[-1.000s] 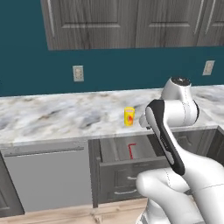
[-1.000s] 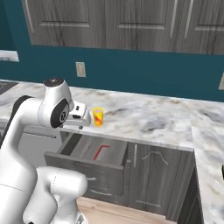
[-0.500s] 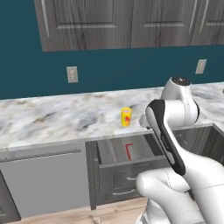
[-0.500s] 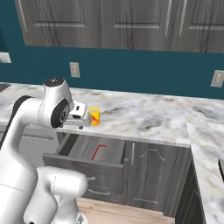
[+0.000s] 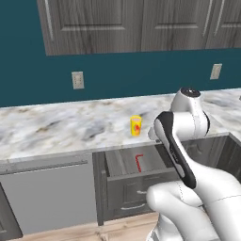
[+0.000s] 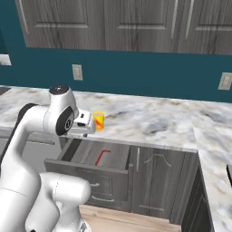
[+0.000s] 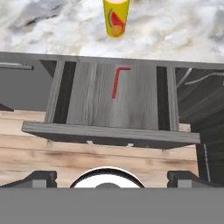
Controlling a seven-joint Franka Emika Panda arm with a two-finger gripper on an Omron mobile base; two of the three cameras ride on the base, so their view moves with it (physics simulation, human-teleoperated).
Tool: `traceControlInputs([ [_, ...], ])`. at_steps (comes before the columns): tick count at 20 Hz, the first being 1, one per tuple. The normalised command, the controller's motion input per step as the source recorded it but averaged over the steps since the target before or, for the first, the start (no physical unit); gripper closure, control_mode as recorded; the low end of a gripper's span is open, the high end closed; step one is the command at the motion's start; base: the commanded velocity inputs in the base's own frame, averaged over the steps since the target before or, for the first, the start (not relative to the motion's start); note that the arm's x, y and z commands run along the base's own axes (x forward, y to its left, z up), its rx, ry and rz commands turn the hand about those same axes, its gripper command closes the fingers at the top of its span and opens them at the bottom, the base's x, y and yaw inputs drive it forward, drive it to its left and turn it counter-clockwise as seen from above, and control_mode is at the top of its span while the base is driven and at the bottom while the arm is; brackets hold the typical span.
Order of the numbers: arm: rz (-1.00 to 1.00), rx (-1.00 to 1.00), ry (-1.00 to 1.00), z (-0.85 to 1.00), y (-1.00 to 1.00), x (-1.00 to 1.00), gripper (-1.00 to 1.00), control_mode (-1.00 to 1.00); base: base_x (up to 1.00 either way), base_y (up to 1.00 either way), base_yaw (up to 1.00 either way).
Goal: Pick up the straw from the left drawer and put it inside the smoothie cup.
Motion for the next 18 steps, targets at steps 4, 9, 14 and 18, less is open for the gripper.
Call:
traceControlInputs([
  [4, 0.00, 0.00, 0.06, -0.69, -0.01, 0.32, -1.00, -1.00, 0.00, 0.00, 0.00],
  [9, 0.00, 0.00, 0.07, -0.80, 0.00, 0.32, -1.00, -1.00, 0.00, 0.00, 0.00],
  [14, 0.00, 0.00, 0.02, -0.70, -0.01, 0.21, -1.00, -1.00, 0.00, 0.00, 0.00],
  [18, 0.00, 0.00, 0.00, -0.71, -0.06, 0.16, -1.00, -1.00, 0.00, 0.00, 0.00],
])
